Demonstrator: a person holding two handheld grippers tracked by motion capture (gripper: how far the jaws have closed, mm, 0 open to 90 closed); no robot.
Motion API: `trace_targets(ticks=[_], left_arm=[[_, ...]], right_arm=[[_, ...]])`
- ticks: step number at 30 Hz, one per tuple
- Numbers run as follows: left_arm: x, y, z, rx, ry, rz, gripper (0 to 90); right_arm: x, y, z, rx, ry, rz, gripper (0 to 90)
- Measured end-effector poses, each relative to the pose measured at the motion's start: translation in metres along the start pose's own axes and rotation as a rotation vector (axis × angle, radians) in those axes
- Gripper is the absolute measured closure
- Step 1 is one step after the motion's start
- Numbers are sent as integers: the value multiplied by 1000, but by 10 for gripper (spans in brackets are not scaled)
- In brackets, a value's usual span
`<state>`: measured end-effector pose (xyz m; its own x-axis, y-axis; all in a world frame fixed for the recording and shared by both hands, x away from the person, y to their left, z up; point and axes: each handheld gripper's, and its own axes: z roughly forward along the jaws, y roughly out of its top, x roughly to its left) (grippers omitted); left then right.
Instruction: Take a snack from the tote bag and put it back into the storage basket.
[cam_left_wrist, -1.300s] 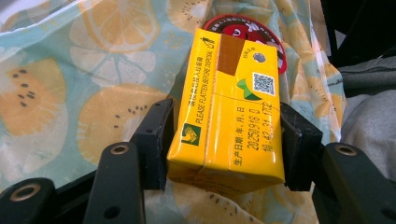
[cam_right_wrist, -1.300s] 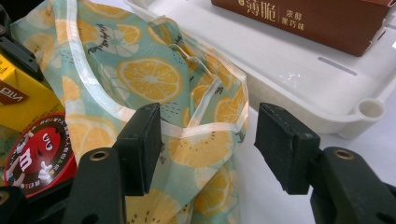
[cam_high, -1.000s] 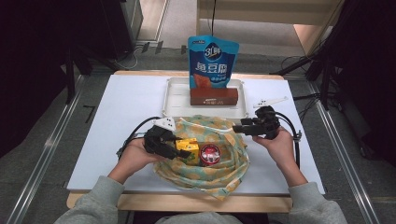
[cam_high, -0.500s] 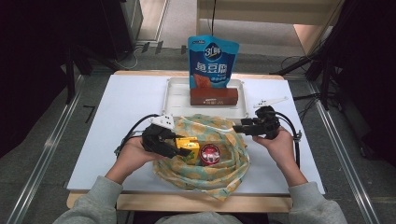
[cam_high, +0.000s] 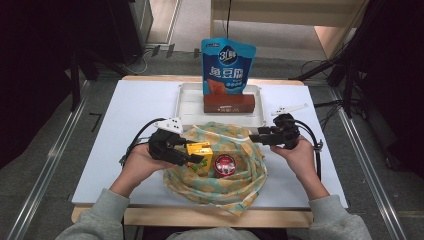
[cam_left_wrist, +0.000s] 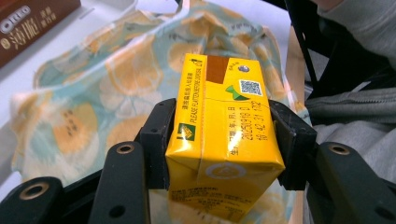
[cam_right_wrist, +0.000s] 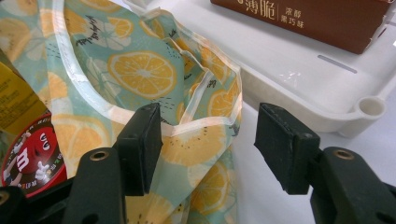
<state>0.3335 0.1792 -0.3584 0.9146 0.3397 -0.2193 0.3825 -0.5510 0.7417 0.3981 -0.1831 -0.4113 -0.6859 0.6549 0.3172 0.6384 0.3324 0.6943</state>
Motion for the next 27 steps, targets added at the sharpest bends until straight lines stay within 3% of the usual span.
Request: trace_targets(ticks=[4,13,27], left_arm=[[0,4,-6,-28,12,-10,497],[0,16,-11,-38,-16,-8,499],[5,36,-35,-74,17,-15,500]], right_arm=[[0,0,0,1,2,1,424],[-1,0,0,-2,3,2,425],[-2,-1,-1,-4,8,11,425]])
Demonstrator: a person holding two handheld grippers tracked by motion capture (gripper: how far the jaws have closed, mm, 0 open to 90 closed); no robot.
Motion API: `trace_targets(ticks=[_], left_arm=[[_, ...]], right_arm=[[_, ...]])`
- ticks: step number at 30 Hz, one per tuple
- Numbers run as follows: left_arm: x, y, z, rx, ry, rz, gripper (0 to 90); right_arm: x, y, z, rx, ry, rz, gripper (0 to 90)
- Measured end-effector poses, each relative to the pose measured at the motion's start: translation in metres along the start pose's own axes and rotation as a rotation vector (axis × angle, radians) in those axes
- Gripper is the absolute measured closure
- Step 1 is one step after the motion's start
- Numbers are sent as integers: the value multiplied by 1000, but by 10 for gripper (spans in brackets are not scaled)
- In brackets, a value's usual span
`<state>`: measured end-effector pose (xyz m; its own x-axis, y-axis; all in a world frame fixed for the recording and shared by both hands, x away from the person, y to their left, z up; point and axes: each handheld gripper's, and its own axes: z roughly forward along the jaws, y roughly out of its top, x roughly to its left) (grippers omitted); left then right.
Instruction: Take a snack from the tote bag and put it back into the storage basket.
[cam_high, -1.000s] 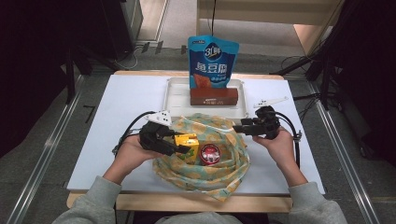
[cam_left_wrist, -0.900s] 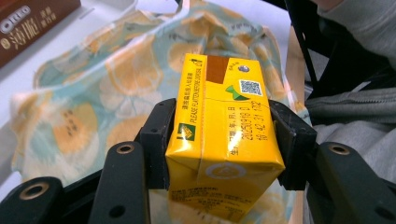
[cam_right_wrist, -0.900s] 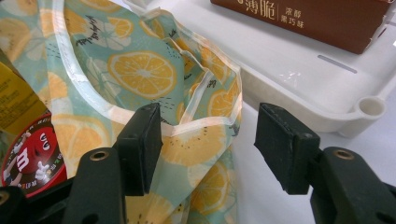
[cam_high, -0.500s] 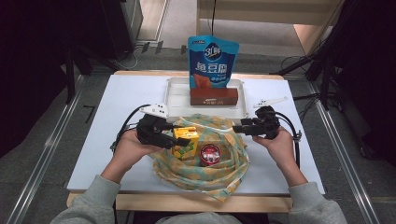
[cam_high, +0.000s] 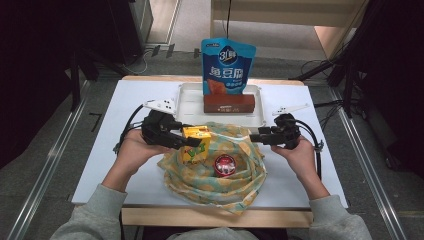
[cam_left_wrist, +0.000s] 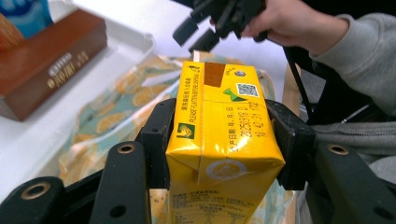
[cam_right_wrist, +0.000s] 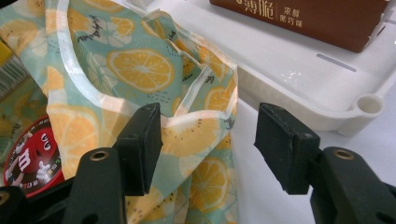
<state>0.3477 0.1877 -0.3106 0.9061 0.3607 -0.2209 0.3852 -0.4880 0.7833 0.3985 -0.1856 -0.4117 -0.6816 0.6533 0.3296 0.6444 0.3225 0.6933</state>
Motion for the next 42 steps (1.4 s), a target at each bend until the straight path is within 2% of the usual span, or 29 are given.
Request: trace_targets(ticks=[7,10,15,24,31,40,42], left_arm=[[-1,16,-13,-31,8,6,499],[1,19,-18,-48,15,3,499],[3,22,-25,-49,41,4,500],[8,19,-47,-81,67,-18,501],[16,15,-59,-89,114,-29,502],[35,8,-59,-87,145,-58,503],[40,7,-57,-83,140,-66,503]], right_arm=[[0,0,0,-2,4,0,425],[0,0,0,-3,6,0,425],[1,0,1,2,10,2,425],[1,0,1,1,11,0,424],[1,0,1,1,13,-2,424],[2,0,0,-8,17,-4,424],[1,1,0,-7,17,-2,424]])
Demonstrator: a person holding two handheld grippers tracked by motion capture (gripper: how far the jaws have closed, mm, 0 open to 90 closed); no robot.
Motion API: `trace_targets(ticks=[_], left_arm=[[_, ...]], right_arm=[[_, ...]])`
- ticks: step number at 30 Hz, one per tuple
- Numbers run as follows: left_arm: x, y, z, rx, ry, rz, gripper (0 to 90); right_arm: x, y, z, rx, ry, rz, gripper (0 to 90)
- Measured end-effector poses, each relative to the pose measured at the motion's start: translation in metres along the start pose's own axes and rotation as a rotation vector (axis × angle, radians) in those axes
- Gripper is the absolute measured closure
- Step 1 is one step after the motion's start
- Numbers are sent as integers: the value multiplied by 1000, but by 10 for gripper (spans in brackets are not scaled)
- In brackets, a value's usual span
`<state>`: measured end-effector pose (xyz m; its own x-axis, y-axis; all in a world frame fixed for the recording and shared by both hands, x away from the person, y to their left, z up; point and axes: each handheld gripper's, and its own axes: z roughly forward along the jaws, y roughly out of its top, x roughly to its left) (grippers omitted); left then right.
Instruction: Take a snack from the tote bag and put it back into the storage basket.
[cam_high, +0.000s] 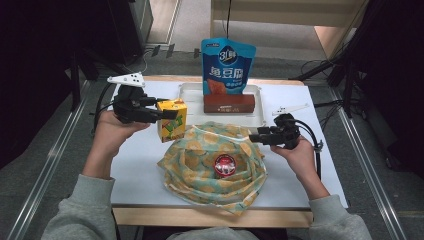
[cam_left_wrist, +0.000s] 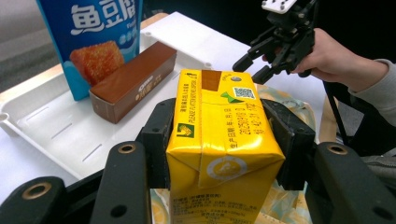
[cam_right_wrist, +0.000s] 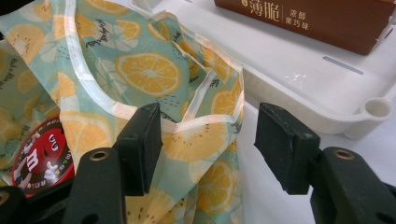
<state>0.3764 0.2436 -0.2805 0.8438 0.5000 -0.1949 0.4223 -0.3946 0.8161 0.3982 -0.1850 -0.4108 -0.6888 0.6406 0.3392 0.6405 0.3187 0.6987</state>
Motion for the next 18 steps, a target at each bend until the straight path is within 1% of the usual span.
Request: trace_targets(ticks=[3,6,10,14,18], left_arm=[[4,1,4,2,5,-5,504],[7,4,7,4,2,-2,503],[12,9,11,-6,14,5,504],[18,13,16,-2,15,12,504],[26,15,22,-8,23,-2,504]], right_arm=[[-1,0,0,-3,0,-2,423],[0,0,0,-6,0,-2,424],[1,0,0,-6,0,-4,424],[1,0,0,-2,-4,-5,424],[1,0,0,-5,-2,-8,424]])
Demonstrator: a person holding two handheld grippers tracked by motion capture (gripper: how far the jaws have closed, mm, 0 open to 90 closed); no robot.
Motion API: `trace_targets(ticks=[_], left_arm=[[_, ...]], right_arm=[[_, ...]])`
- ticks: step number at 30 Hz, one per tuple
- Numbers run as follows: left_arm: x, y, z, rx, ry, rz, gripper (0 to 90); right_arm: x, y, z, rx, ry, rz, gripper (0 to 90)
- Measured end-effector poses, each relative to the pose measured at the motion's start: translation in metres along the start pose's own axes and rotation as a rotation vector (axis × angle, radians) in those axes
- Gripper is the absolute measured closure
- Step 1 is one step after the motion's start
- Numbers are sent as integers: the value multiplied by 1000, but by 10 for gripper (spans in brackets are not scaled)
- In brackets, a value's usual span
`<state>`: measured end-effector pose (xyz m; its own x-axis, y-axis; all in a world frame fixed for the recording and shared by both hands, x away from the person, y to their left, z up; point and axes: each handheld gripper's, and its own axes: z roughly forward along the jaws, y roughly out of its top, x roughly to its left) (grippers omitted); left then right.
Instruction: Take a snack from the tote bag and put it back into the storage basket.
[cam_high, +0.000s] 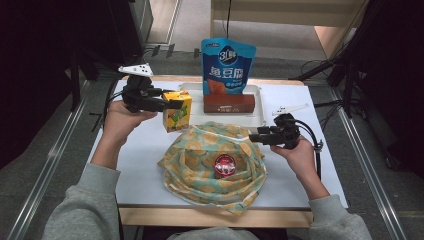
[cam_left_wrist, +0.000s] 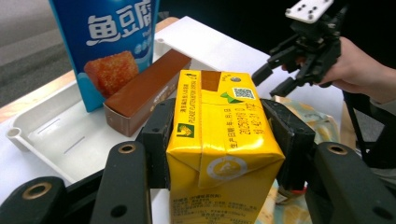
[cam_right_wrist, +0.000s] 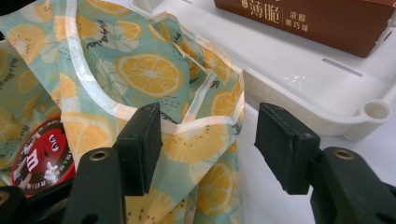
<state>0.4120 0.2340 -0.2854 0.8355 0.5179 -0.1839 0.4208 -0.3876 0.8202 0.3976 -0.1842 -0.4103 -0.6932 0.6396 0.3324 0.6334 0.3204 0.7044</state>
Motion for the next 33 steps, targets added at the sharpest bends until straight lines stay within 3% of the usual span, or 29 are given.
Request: trace_targets(ticks=[14,24,33], left_arm=[[20,3,27,16,49,-22,505],[40,0,49,20,57,-47,505],[49,-3,72,33,69,-51,505]], right_arm=[[0,0,1,0,6,2,424],[-1,-1,1,1,8,9,424],[-2,-1,1,-2,11,9,423]])
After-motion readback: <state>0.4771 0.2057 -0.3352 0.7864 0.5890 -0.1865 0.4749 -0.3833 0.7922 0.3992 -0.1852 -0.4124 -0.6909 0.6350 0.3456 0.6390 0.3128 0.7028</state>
